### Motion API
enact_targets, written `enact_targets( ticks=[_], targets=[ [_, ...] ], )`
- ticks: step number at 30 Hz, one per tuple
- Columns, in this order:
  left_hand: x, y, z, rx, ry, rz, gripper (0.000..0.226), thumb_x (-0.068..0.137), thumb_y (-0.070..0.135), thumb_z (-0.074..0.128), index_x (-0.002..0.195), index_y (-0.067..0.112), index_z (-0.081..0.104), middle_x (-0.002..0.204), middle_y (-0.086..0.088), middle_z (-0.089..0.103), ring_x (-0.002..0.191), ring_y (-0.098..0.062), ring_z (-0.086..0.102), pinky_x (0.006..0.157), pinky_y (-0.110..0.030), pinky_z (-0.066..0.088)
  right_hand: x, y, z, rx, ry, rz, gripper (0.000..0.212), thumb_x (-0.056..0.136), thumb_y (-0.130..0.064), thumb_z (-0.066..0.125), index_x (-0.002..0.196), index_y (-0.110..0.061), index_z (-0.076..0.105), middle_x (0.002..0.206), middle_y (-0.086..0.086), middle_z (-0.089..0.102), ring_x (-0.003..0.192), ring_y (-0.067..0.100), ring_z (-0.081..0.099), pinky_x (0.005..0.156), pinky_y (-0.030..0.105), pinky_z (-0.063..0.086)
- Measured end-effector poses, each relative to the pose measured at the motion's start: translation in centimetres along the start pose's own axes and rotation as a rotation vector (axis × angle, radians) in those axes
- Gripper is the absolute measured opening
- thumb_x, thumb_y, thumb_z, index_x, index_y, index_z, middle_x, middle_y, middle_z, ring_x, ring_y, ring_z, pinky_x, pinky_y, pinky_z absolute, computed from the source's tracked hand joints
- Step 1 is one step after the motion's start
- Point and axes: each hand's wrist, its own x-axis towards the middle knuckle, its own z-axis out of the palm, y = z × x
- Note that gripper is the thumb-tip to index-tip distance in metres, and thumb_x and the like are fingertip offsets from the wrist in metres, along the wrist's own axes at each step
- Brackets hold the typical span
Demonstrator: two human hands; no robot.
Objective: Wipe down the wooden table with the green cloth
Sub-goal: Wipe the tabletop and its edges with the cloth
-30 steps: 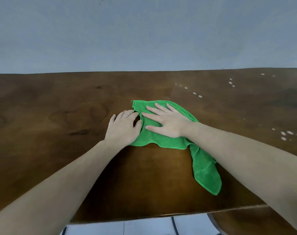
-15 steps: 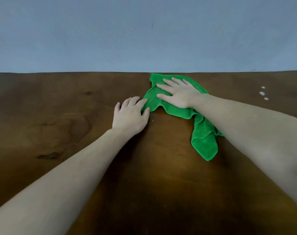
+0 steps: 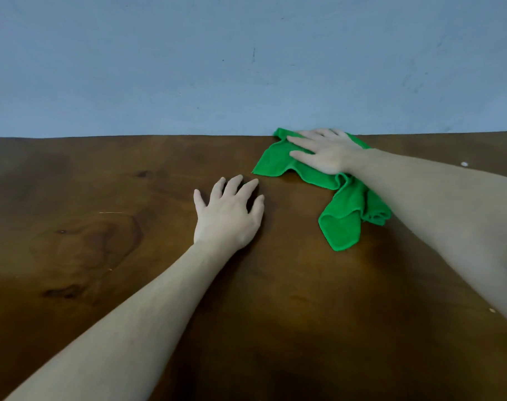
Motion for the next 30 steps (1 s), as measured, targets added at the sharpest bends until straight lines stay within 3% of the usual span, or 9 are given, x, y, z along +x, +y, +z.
enact_targets(
  ticks=[4, 9, 16, 19, 22, 26, 28, 30],
  targets=[
    [0.0, 0.2, -0.1, 0.016, 0.005, 0.000, 0.055, 0.098, 0.061, 0.021, 0.149, 0.045, 0.029, 0.161, 0.011, 0.024, 0.151, -0.019, 0.010, 0.118, -0.063, 0.002, -2.2, 3.6, 0.3, -0.012, -0.011, 0.125, 0.065, 0.097, -0.072, 0.007, 0.158, -0.048, 0.006, 0.169, -0.013, 0.007, 0.155, 0.016, 0.007, 0.124, 0.048, 0.003],
    [0.0, 0.2, -0.1, 0.003, 0.012, -0.005, 0.054, 0.098, 0.061, 0.024, 0.149, 0.043, 0.032, 0.160, 0.010, 0.026, 0.151, -0.019, 0.012, 0.118, -0.063, 0.003, -4.1, 2.4, 0.9, 0.035, -0.033, 0.206, 0.071, 0.097, -0.072, 0.009, 0.160, -0.040, 0.001, 0.170, -0.007, -0.004, 0.156, 0.018, -0.004, 0.125, 0.049, -0.002],
    [-0.4, 0.0, -0.5, -0.136, 0.061, 0.016, 0.046, 0.100, 0.051, 0.030, 0.143, 0.037, 0.043, 0.155, 0.008, 0.037, 0.147, -0.018, 0.025, 0.118, -0.062, 0.008, -10.9, -4.1, 2.1, 0.054, -0.020, 0.057, 0.068, 0.097, -0.071, 0.010, 0.159, -0.044, 0.004, 0.169, -0.007, -0.007, 0.156, 0.019, -0.007, 0.124, 0.051, -0.003],
    [-1.9, 0.0, -0.9, -0.261, 0.122, 0.043, 0.043, 0.101, 0.044, 0.031, 0.139, 0.032, 0.047, 0.150, 0.007, 0.044, 0.140, -0.018, 0.038, 0.118, -0.057, 0.017, -13.9, -7.5, 2.7, 0.041, -0.009, 0.003, 0.067, 0.100, -0.065, 0.011, 0.160, -0.036, 0.005, 0.170, -0.004, -0.006, 0.156, 0.018, -0.008, 0.125, 0.050, -0.003],
    [-5.0, -0.1, -1.0, -0.275, 0.082, 0.142, 0.043, 0.102, 0.042, 0.031, 0.140, 0.031, 0.047, 0.149, 0.007, 0.045, 0.138, -0.016, 0.040, 0.119, -0.054, 0.018, -17.2, -10.9, 3.2, 0.047, -0.011, -0.068, 0.066, 0.104, -0.056, 0.013, 0.161, -0.024, 0.008, 0.170, -0.001, -0.005, 0.156, 0.016, -0.009, 0.125, 0.047, -0.004],
    [-9.6, -0.8, -1.0, -0.241, 0.048, 0.276, 0.043, 0.103, 0.042, 0.030, 0.141, 0.030, 0.046, 0.148, 0.008, 0.046, 0.138, -0.014, 0.040, 0.118, -0.051, 0.019, -22.3, -14.6, 3.8, 0.072, -0.006, -0.182, 0.061, 0.108, -0.048, 0.020, 0.159, -0.016, 0.023, 0.170, 0.002, 0.006, 0.156, 0.016, -0.001, 0.126, 0.039, -0.002],
    [-11.8, -1.2, -1.1, -0.268, 0.041, 0.322, 0.042, 0.104, 0.041, 0.030, 0.141, 0.030, 0.047, 0.146, 0.009, 0.047, 0.137, -0.012, 0.039, 0.118, -0.049, 0.020, -25.0, -15.7, 4.0, 0.114, 0.036, -0.230, 0.054, 0.108, -0.045, 0.028, 0.154, -0.018, 0.034, 0.167, 0.001, 0.023, 0.153, 0.019, 0.014, 0.124, 0.041, 0.009],
    [-14.2, -1.5, -1.5, -0.325, 0.033, 0.347, 0.041, 0.104, 0.040, 0.030, 0.139, 0.029, 0.049, 0.144, 0.010, 0.049, 0.136, -0.009, 0.040, 0.118, -0.047, 0.021, -27.6, -16.2, 4.2, 0.185, 0.090, -0.236, 0.053, 0.106, -0.045, 0.036, 0.155, -0.027, 0.029, 0.160, -0.003, 0.035, 0.144, 0.018, 0.027, 0.118, 0.043, 0.022]
  ],
)
